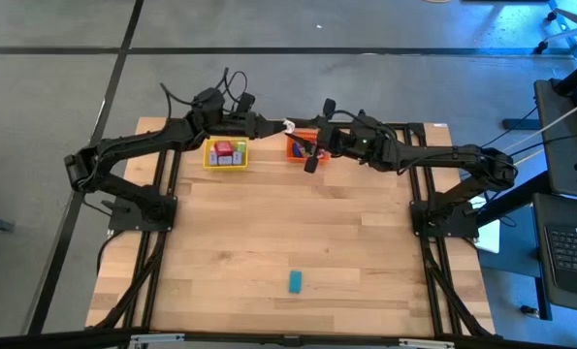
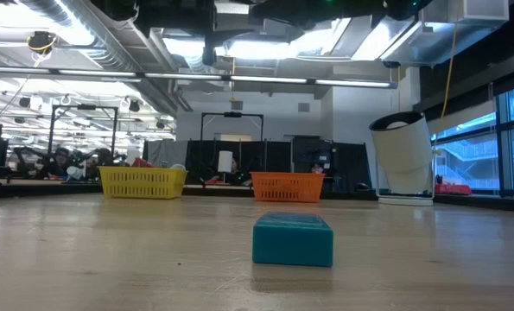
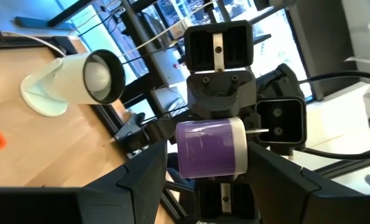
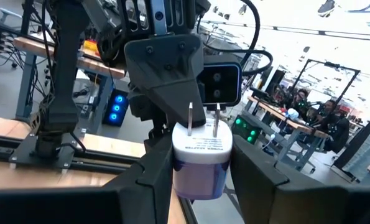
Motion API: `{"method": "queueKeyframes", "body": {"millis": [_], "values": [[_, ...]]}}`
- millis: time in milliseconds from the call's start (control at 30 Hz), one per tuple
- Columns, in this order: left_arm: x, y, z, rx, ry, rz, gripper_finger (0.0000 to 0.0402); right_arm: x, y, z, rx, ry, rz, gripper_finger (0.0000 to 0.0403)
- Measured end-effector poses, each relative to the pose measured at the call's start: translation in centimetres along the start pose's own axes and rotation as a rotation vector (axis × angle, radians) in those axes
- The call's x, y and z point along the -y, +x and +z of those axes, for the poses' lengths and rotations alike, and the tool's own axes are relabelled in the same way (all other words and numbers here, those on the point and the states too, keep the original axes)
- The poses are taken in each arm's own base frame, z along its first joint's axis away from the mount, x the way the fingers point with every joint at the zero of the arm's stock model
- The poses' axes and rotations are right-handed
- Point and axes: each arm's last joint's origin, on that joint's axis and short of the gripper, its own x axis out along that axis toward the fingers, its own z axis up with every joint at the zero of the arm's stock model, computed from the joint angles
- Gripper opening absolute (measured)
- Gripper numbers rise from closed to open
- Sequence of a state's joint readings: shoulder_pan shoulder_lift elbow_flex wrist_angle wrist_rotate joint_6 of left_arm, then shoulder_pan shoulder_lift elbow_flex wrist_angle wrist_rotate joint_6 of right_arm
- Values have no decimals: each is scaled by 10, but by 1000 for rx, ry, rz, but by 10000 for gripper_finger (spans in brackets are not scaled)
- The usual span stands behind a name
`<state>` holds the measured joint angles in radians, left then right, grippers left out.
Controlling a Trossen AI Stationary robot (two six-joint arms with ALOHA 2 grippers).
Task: Pick & Place Office items
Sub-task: Put the violet changer adapter into the yellow bin
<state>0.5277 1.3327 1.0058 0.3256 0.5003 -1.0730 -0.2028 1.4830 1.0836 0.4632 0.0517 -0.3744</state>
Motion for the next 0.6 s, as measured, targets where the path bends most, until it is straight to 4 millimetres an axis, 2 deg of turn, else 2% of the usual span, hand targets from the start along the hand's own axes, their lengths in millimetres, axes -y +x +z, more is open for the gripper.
{"method": "queueKeyframes", "body": {"millis": [400, 600], "values": [[2, 0, 1, 7, 4, -16, 207, 0, 0, 2, 13, 1, -4, 134], [1, 0, 0, 6, 0, -13, 171, 0, 0, 0, -10, -2, -6, 134]]}}
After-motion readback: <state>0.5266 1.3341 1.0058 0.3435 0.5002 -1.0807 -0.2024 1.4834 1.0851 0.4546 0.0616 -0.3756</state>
